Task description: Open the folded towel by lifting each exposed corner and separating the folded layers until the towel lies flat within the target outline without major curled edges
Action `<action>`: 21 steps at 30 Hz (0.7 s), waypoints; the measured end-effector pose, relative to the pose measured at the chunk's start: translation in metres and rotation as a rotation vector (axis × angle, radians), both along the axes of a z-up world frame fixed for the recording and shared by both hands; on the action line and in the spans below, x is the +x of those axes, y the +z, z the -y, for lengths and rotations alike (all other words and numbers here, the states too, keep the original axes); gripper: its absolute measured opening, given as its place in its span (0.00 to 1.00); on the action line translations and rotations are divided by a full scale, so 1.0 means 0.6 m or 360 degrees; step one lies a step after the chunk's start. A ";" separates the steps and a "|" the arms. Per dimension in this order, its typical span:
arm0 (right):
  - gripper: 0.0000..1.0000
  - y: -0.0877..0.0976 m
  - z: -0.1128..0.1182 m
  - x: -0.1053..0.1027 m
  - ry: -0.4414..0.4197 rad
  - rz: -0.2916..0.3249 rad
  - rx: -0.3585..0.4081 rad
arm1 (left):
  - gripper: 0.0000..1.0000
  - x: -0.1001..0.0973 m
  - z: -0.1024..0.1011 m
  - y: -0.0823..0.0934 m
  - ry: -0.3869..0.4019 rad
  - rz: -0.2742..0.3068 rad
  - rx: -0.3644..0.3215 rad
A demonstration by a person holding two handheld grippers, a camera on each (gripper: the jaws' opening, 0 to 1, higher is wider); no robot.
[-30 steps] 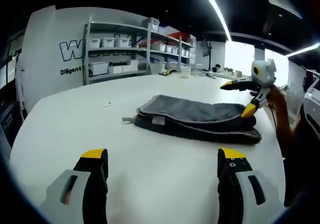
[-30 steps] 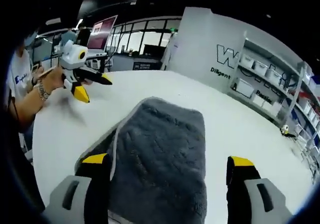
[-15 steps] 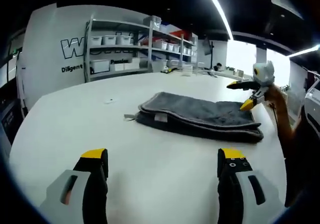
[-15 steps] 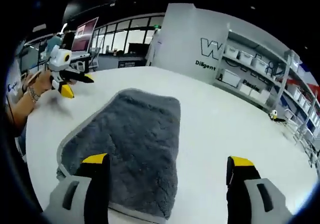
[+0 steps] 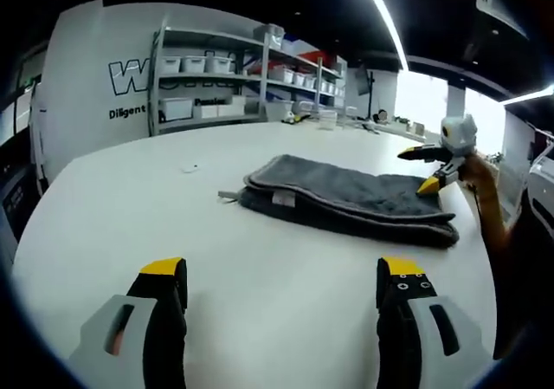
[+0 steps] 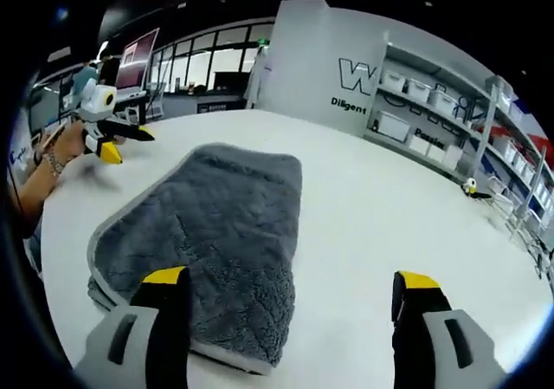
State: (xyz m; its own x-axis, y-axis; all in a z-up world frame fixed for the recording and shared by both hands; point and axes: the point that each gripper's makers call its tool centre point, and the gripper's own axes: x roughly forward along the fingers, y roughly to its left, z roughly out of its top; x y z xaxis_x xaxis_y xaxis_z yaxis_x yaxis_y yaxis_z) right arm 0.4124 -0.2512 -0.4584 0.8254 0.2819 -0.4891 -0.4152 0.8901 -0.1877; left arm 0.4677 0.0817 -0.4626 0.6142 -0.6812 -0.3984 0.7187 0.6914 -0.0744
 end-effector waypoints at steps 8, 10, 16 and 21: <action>0.70 0.014 -0.017 -0.033 0.0114 0.0061 -0.0111 | 0.89 0.002 -0.002 -0.001 0.0005 -0.0005 0.0007; 0.65 0.025 -0.039 -0.049 0.0215 0.0086 -0.0112 | 0.89 0.002 -0.003 0.000 0.0007 -0.0002 0.0002; 0.42 0.034 -0.088 -0.091 0.0509 0.0120 -0.0178 | 0.89 0.000 -0.001 0.005 -0.0005 0.0005 -0.0005; 0.41 0.010 -0.112 -0.123 0.0678 0.0034 -0.0234 | 0.89 -0.003 0.003 0.010 -0.0023 0.0010 -0.0032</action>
State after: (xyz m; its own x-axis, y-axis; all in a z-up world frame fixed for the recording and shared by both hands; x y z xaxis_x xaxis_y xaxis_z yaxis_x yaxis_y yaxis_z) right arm 0.3383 -0.1841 -0.4523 0.6614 0.5275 -0.5332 -0.7333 0.6040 -0.3121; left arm 0.4661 0.0796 -0.4566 0.6066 -0.6981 -0.3803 0.7292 0.6792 -0.0835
